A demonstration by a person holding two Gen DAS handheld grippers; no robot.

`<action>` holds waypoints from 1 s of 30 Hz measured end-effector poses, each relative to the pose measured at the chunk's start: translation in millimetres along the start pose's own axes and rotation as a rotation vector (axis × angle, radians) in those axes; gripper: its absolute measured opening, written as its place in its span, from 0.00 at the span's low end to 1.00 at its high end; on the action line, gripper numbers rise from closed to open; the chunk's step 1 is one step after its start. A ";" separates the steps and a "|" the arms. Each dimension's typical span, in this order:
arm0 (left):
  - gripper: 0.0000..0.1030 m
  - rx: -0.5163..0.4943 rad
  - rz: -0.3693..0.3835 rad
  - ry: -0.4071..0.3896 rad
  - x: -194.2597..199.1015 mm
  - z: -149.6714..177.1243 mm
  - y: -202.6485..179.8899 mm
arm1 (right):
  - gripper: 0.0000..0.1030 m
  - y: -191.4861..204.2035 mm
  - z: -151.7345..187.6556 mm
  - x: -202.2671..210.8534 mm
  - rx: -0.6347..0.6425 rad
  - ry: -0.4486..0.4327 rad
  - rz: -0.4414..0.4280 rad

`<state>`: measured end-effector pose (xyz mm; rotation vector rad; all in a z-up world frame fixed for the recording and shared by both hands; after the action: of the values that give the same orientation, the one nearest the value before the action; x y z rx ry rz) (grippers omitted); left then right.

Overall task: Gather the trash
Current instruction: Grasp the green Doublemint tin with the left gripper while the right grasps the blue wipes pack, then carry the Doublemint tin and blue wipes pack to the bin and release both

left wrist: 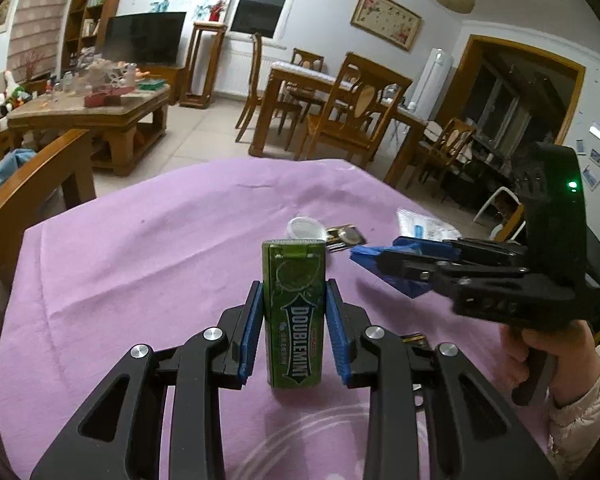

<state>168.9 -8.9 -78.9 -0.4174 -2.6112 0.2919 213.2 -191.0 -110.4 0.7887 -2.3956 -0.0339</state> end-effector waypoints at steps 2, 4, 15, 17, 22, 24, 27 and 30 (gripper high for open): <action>0.30 -0.004 0.014 -0.010 0.6 -1.8 -6.9 | 0.37 -9.4 0.3 21.0 -0.016 -0.028 -0.003; 0.30 0.005 0.036 -0.019 1.5 -4.6 -15.1 | 0.36 -17.2 -1.3 41.8 -0.037 -0.061 -0.016; 0.30 -0.051 0.170 -0.026 -4.4 -13.9 -112.5 | 0.36 -104.5 -6.7 199.8 -0.211 -0.307 0.011; 0.30 -0.070 0.198 -0.023 -8.8 -15.2 -137.0 | 0.36 -127.4 -3.4 229.9 -0.238 -0.344 0.041; 0.30 -0.125 0.302 -0.005 -27.1 -14.0 -215.4 | 0.36 -192.3 18.4 307.6 -0.300 -0.431 0.146; 0.30 -0.149 0.342 0.002 -32.8 -10.4 -244.6 | 0.36 -219.4 30.2 336.9 -0.329 -0.460 0.191; 0.30 -0.189 0.417 0.021 -42.6 -1.2 -295.1 | 0.36 -254.0 48.3 373.0 -0.359 -0.491 0.256; 0.30 -0.215 0.496 0.039 -53.8 9.9 -346.9 | 0.36 -285.0 71.2 404.2 -0.388 -0.513 0.319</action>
<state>126.1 -351.5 -14.6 -1.1363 -2.4746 0.1590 67.3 -657.5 -6.9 0.2246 -2.8325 -0.6176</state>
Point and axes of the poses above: each gripper's, at about its wrist camera, not at the fingertips, and x roughly against the way its jaws point, y to its left, z to its underside, the point moved 9 cm from there along -x, roughly the way its jaws point, and after that the axes turned 13 degrees about -y, right-handed, at the moved point
